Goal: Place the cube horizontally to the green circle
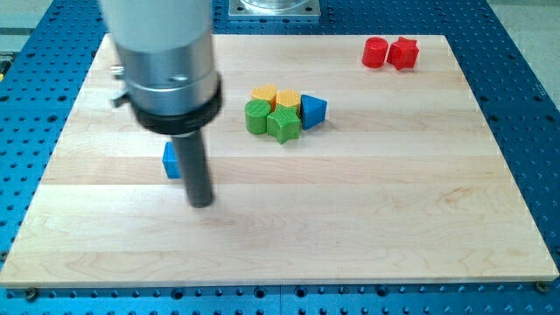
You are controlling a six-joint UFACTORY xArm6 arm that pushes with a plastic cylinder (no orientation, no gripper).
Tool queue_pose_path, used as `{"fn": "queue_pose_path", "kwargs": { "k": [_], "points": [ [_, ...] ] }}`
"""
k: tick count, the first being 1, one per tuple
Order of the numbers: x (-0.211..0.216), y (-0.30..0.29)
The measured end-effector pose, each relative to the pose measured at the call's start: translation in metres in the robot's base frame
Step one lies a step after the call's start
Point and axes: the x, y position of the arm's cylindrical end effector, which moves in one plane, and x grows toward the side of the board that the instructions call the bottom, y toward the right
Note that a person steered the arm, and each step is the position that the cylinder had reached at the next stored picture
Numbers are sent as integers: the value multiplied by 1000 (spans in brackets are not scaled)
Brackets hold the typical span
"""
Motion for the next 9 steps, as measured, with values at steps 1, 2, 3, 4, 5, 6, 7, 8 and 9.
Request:
{"fn": "queue_pose_path", "kwargs": {
  "k": [1,2,3,4,5,6,7,8,9],
  "points": [
    [-60,-16],
    [-129,-11],
    [-63,-98],
    [-16,-61],
    [-62,-20],
    [-125,0],
    [-85,-61],
    [-39,-33],
    [-66,37]
  ]
}}
